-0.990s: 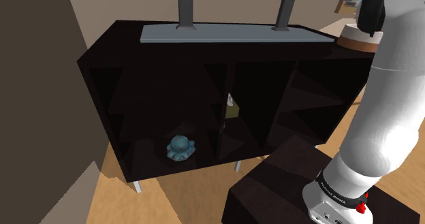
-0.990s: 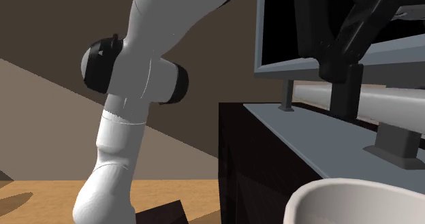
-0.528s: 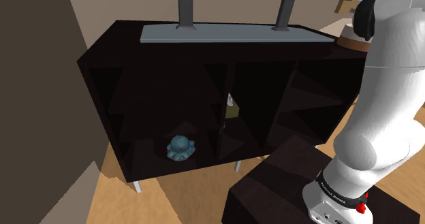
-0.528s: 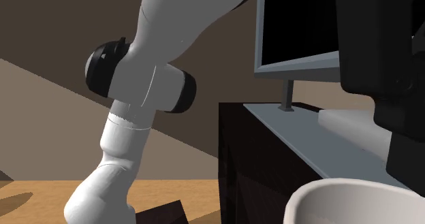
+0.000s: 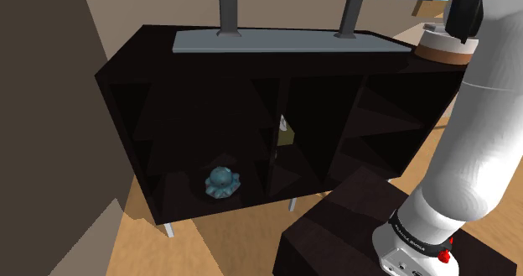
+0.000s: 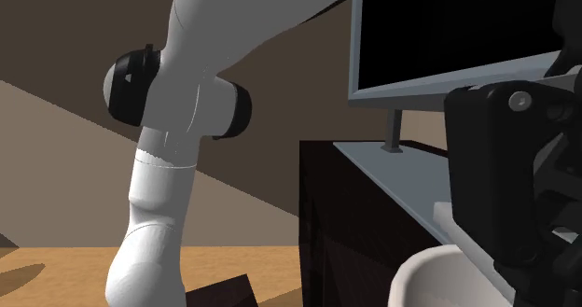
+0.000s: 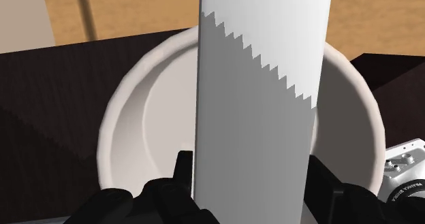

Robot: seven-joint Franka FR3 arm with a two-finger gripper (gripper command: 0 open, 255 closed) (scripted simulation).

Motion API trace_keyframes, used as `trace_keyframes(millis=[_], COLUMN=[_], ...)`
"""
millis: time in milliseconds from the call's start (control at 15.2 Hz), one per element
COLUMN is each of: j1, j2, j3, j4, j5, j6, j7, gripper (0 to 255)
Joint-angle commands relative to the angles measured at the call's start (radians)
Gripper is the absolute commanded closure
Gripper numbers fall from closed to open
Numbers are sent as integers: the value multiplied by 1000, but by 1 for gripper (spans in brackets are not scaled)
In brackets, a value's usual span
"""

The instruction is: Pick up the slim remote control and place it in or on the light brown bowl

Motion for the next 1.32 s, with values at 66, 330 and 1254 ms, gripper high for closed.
trace_keyframes(millis=[66,330,1254], j1=[33,33,-275], j2=[-16,-16,134], j3=[-10,-10,93], j4=[-36,-36,284], j5=[-19,-19,153], j6=[29,29,-191], j7=[10,10,-48], gripper=[255,255,0])
